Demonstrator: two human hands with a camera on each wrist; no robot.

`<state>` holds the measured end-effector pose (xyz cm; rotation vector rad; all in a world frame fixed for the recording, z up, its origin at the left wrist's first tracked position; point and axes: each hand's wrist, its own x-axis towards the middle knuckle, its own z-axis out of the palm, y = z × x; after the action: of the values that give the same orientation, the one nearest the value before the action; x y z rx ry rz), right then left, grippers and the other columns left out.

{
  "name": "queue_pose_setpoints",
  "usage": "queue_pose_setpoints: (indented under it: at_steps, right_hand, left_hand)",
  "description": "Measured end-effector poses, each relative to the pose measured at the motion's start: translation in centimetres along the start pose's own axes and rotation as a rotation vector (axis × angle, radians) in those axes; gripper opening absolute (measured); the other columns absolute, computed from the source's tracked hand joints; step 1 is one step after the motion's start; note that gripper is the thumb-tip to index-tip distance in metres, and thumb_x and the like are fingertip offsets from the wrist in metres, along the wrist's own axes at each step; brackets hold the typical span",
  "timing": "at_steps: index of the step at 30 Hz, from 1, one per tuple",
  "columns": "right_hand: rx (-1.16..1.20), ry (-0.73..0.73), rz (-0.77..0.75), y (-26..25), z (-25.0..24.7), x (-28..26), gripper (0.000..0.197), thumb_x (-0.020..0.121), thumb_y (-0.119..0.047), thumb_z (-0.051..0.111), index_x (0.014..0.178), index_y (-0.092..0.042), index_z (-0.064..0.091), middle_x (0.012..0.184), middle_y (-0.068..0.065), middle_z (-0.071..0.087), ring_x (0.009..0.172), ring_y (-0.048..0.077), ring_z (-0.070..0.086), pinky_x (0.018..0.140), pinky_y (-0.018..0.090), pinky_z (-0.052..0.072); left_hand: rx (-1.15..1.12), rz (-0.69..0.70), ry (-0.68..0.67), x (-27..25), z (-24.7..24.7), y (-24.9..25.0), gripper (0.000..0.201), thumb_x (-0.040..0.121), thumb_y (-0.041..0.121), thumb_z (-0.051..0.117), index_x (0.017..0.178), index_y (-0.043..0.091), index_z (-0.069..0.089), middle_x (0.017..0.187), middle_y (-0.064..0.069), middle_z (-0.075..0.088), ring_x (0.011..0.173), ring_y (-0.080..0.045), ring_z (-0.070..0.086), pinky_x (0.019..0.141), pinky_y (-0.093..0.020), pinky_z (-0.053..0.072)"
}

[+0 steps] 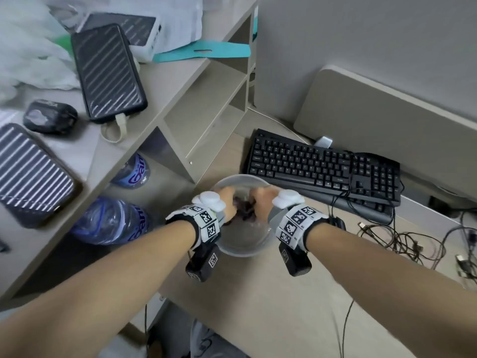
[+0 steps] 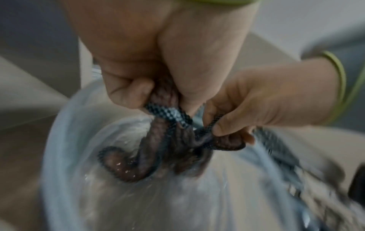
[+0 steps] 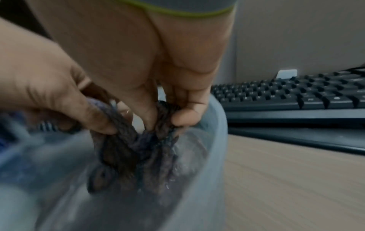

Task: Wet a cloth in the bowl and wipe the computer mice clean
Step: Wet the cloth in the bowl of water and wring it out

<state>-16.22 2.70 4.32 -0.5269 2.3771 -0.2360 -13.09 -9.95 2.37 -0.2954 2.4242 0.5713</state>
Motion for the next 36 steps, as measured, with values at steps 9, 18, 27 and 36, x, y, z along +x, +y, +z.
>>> queue_pose_setpoints:
  at_steps: [9, 18, 27, 36]
  right_hand:
    - [0.635, 0.219, -0.031, -0.1, -5.8, -4.3, 0.021, 0.077, -0.01, 0.066, 0.067, -0.027, 0.063, 0.076, 0.003, 0.066, 0.078, 0.026, 0.066, 0.077, 0.041, 0.056]
    - [1.006, 0.161, -0.118, 1.2, -6.8, -7.2, 0.022, 0.083, 0.007, 0.051, 0.086, -0.009, 0.066, 0.075, 0.011, 0.063, 0.069, 0.02, 0.06, 0.073, 0.037, 0.055]
    - [0.886, 0.001, -0.061, 2.3, -2.5, -5.9, 0.056, 0.077, 0.007, 0.059, 0.12, -0.027, 0.045, 0.081, -0.001, 0.059, 0.068, 0.017, 0.054, 0.052, 0.025, 0.047]
    - [0.932, -0.025, -0.024, 0.8, -0.3, -4.4, 0.016, 0.083, 0.0, 0.058, 0.08, -0.015, 0.054, 0.059, 0.001, 0.064, 0.051, 0.02, 0.057, 0.043, 0.021, 0.042]
  left_hand:
    - [-0.375, 0.071, 0.085, -5.1, -4.1, 2.3, 0.031, 0.075, 0.015, 0.078, 0.067, 0.026, 0.049, 0.062, 0.01, 0.053, 0.067, -0.016, 0.053, 0.064, -0.026, 0.041]
    - [-0.395, 0.13, 0.165, -6.8, -5.4, 4.7, 0.033, 0.076, 0.022, 0.079, 0.067, 0.024, 0.047, 0.063, 0.007, 0.054, 0.064, -0.018, 0.053, 0.064, -0.032, 0.045]
    - [-0.511, 0.194, 0.159, -7.4, -5.5, 5.1, 0.021, 0.079, 0.014, 0.072, 0.071, 0.022, 0.055, 0.074, -0.012, 0.07, 0.062, -0.024, 0.061, 0.068, -0.04, 0.056]
    - [-0.262, 0.115, 0.182, -8.1, -6.3, 2.1, 0.016, 0.083, 0.013, 0.065, 0.082, 0.02, 0.05, 0.087, -0.003, 0.06, 0.081, -0.023, 0.053, 0.061, -0.027, 0.038]
